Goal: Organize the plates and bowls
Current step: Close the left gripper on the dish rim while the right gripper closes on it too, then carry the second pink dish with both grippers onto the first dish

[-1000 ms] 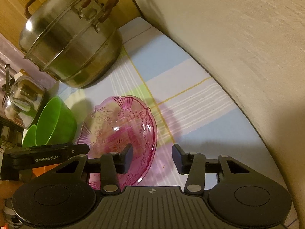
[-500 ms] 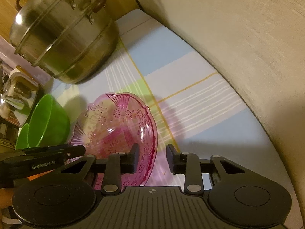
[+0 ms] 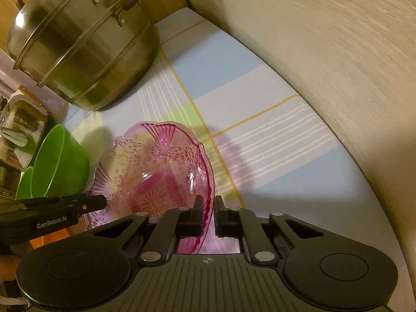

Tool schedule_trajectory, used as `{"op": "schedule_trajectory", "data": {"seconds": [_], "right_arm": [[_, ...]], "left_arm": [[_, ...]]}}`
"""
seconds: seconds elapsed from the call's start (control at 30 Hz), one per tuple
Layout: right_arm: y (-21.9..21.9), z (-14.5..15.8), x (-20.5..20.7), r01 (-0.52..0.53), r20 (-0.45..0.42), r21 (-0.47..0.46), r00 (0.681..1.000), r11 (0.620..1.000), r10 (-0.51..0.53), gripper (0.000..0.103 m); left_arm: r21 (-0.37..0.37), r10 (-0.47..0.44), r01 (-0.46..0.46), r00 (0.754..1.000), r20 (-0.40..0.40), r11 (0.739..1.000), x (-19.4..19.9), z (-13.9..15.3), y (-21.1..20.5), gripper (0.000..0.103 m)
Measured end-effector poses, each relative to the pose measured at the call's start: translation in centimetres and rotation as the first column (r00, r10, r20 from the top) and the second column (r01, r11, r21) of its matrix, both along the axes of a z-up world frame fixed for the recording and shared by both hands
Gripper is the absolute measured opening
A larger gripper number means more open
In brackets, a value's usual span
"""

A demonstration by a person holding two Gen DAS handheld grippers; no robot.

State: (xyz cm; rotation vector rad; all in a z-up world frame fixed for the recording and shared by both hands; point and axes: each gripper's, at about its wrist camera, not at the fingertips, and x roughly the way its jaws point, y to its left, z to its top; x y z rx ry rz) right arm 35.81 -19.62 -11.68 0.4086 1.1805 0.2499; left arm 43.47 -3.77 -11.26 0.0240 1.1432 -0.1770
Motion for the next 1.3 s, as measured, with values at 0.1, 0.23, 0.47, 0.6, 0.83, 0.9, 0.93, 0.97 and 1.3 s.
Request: {"op": "schedule_trajectory", "data": {"seconds": [0.1, 0.23, 0.47, 0.6, 0.83, 0.9, 0.93, 0.97, 1.3], "right_arm": [[-0.1, 0.2, -0.2, 0.001, 0.004, -0.009, 1.0, 1.0, -0.001, 0.007], [-0.3, 0.6, -0.6, 0.007, 0.013, -0.012, 1.0, 1.0, -0.007, 0.007], [-0.8, 1.7, -1.5, 0.02, 0.024, -0.014, 1.0, 1.0, -0.02, 0.007], [-1.0, 3.6, -2.2, 0.016, 0.045, -0.003, 0.999, 1.0, -0.016, 0.007], [-0.6, 7.8, -4.0, -0.004, 0.093, 0.0, 0.996, 1.0, 0.004, 0.007], [-0.3, 8.9, -4.7, -0.011, 0.104, 0.002, 0.994, 1.0, 0.011, 0.007], [-0.1, 9.4, -4.9, -0.015, 0.108, 0.003, 0.994, 1.0, 0.015, 0.007], [0.1, 9.9, -5.3, -0.02, 0.113, 0.001, 0.993, 1.0, 0.02, 0.007], [2.5, 11.9, -10.2, -0.062, 0.119, 0.006, 0.991, 0.998, 0.061, 0.007]], "left_arm": [[0.0, -0.007, 0.007, 1.0, 0.001, 1.0, -0.1, 0.0, 0.0, 0.011], [-0.01, -0.015, 0.015, 1.0, 0.006, 1.0, -0.2, 0.2, -0.2, 0.011], [-0.012, -0.034, 0.034, 0.999, 0.017, 0.999, -0.5, 1.5, -0.8, 0.011], [-0.014, -0.034, 0.035, 0.999, 0.035, 0.999, -0.8, 3.2, -0.5, 0.011], [-0.028, -0.021, 0.022, 0.998, 0.065, 0.999, -2.7, 6.5, 0.6, 0.012], [-0.035, -0.014, 0.017, 0.997, 0.071, 0.999, -3.6, 7.5, 1.1, 0.012], [-0.036, -0.012, 0.014, 0.997, 0.075, 0.999, -3.9, 7.9, 1.2, 0.012], [-0.036, -0.009, 0.012, 0.997, 0.078, 0.999, -4.5, 8.3, 1.4, 0.012], [-0.038, 0.041, -0.038, 0.996, 0.083, 0.999, -10.6, 9.6, 4.1, 0.011]]}}
